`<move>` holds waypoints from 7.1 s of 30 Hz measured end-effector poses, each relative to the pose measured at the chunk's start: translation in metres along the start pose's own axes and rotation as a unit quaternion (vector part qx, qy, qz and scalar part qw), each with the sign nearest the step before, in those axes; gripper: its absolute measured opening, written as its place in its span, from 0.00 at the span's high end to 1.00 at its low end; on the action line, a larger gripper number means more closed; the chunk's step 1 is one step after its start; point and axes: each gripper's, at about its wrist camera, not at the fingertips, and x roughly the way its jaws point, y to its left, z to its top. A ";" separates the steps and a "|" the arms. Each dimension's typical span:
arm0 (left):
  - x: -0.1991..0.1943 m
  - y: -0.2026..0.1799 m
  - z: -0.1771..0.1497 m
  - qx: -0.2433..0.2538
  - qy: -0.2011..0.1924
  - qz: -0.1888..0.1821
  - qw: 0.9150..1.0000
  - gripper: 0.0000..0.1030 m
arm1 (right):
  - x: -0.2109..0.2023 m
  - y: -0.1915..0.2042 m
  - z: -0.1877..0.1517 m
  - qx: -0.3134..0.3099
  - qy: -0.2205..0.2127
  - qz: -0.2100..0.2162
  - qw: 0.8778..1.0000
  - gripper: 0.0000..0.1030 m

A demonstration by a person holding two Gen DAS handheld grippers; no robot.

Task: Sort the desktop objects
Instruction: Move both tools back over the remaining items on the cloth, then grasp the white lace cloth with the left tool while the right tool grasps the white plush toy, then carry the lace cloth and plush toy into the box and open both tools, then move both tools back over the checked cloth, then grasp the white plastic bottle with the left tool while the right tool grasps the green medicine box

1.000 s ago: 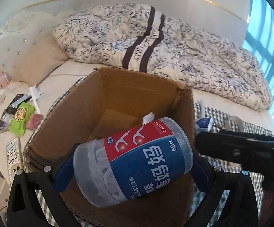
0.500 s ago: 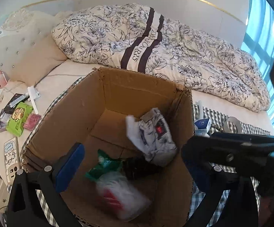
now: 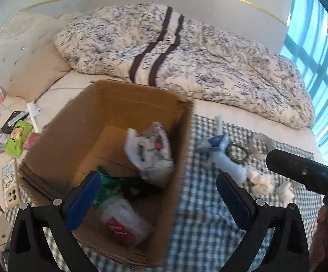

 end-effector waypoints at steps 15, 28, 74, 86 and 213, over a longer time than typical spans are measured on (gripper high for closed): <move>0.036 -0.107 -0.037 0.042 0.051 -0.058 0.996 0.00 | -0.073 -0.150 -0.054 0.073 -0.064 -0.153 0.983 0.22; 0.097 -0.156 -0.066 0.040 0.116 -0.078 0.989 0.00 | -0.045 -0.218 -0.094 0.077 -0.010 -0.197 0.977 0.22; 0.164 -0.228 -0.060 0.114 0.098 -0.098 0.984 0.74 | 0.008 -0.214 -0.090 -0.010 0.014 -0.223 0.975 0.47; 0.081 -0.216 -0.040 0.118 0.043 -0.098 0.987 0.74 | -0.032 -0.164 -0.085 -0.026 -0.030 -0.202 0.978 0.47; 0.161 -0.139 -0.027 -0.040 0.089 -0.058 0.994 0.08 | -0.053 -0.282 -0.056 -0.035 -0.035 -0.274 0.961 0.00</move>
